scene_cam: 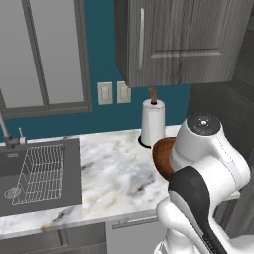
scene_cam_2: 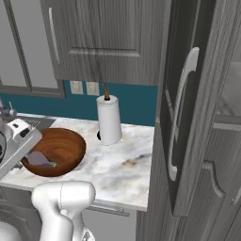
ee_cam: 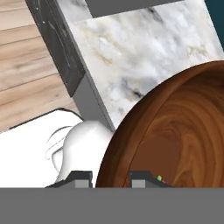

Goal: Pick the eggplant from the cabinet and place it in the bowl. Then pick the bowl and place it in the sink. Then turn on the sink facuet.

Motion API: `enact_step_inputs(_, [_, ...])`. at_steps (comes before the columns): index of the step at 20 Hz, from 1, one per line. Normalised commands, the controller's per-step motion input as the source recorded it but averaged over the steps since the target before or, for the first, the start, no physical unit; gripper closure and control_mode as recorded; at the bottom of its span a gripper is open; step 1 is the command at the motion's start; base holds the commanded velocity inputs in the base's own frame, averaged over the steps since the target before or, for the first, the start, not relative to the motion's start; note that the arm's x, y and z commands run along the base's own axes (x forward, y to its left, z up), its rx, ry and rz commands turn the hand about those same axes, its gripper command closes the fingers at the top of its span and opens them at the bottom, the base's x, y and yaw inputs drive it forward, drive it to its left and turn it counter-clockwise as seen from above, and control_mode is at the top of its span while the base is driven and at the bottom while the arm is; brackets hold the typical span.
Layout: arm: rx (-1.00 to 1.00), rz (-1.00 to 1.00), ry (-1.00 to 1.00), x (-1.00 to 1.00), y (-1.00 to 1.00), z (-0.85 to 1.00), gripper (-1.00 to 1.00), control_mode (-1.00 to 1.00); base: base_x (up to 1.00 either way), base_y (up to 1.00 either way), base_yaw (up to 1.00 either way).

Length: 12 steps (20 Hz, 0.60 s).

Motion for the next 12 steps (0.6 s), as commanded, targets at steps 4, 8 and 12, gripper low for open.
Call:
enact_step_inputs(4, [0.0, 0.06, 0.03, -0.55, 0.04, 0.0, 1.0, -1.0, 0.0, 0.0, 0.0])
enact_step_inputs(8, [0.0, 0.0, -0.02, -0.56, 0.12, 0.0, 1.0, 1.0, -0.22, 0.08, 0.0])
enact_step_inputs(12, [0.0, 0.0, 0.0, 0.0, 0.0, 0.0, 1.0, 1.0, -0.71, 0.51, 0.0])
